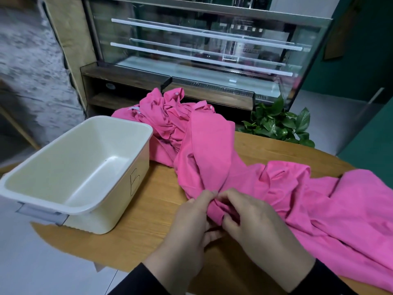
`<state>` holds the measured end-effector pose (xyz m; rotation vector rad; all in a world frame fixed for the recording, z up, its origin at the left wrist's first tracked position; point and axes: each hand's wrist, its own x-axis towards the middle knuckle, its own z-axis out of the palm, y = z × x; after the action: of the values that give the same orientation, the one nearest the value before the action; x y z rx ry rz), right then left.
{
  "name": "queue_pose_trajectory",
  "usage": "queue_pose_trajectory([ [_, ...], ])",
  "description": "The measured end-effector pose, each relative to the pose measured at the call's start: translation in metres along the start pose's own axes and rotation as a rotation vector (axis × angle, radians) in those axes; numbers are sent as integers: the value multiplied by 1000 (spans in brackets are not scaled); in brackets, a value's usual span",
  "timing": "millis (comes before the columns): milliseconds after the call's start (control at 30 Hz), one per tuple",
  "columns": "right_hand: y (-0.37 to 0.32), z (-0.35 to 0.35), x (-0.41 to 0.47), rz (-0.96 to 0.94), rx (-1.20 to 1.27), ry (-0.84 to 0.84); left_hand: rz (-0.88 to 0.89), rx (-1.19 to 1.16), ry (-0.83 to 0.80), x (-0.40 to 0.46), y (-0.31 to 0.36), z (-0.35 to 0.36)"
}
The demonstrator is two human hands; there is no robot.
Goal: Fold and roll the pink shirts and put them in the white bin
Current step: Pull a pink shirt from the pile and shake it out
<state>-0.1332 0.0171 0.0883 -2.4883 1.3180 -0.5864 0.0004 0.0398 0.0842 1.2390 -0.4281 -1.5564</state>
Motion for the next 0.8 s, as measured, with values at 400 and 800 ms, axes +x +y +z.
queue_pose_trajectory([
  [400, 2, 14, -2, 30, 24, 16, -154, -43, 52, 13, -14, -19],
  [800, 4, 18, -6, 43, 135, 19, -219, -168, 27, 12, -19, -30],
])
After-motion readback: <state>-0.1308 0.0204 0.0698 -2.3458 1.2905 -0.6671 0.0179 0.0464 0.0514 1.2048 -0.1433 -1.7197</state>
